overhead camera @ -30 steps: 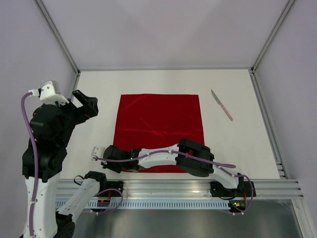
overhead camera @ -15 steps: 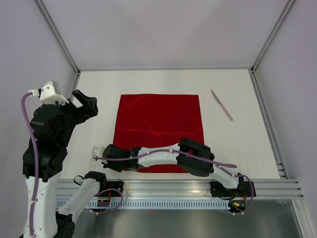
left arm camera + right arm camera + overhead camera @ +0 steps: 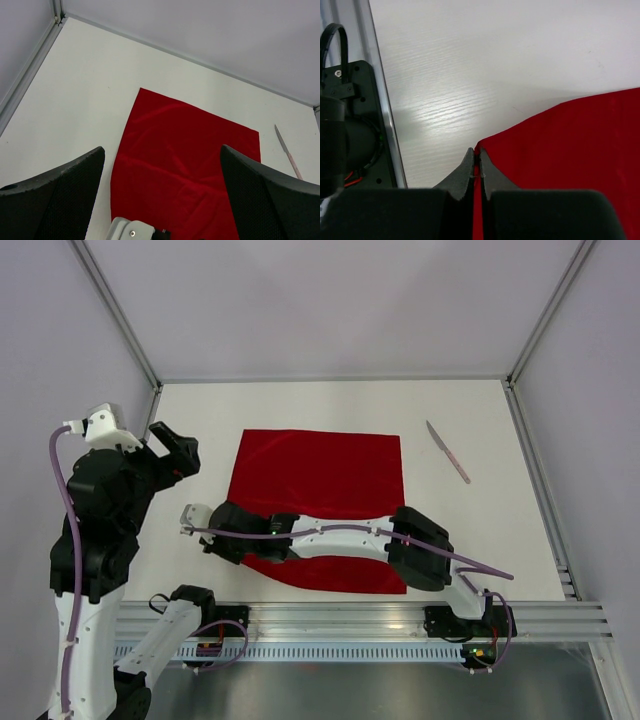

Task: Fold the napkin, place the utensils inside, and roll it up
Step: Fold the napkin, then grab a utensil with the right arm

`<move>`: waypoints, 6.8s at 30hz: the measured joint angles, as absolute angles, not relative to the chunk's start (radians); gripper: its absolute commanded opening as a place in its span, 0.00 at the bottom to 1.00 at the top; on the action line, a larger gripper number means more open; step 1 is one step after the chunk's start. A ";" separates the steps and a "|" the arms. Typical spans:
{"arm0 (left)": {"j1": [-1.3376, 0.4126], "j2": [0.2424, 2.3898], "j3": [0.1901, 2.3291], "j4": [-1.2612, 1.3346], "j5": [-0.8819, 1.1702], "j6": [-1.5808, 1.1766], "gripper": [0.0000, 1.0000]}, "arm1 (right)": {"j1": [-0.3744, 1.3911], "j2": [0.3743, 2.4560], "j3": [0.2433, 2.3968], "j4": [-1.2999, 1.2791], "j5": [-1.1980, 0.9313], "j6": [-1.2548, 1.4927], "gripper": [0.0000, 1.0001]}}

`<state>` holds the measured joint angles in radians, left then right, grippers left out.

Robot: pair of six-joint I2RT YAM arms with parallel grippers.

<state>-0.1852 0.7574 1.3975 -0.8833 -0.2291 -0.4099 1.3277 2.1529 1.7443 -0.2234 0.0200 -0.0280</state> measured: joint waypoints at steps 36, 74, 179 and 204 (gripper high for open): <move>-0.185 0.670 1.031 -0.675 -0.073 -0.409 1.00 | 0.698 1.969 1.480 -0.243 0.081 -0.151 0.00; -0.185 0.673 0.925 -0.611 -0.049 -0.409 1.00 | 0.402 1.947 1.444 -0.218 0.079 -0.134 0.00; -0.185 0.680 0.898 -0.603 -0.013 -0.408 1.00 | 0.128 1.979 1.468 -0.263 -0.012 -0.150 0.52; -0.185 0.659 0.896 -0.602 0.010 -0.408 1.00 | -0.162 1.874 1.245 -0.376 -0.256 -0.366 0.58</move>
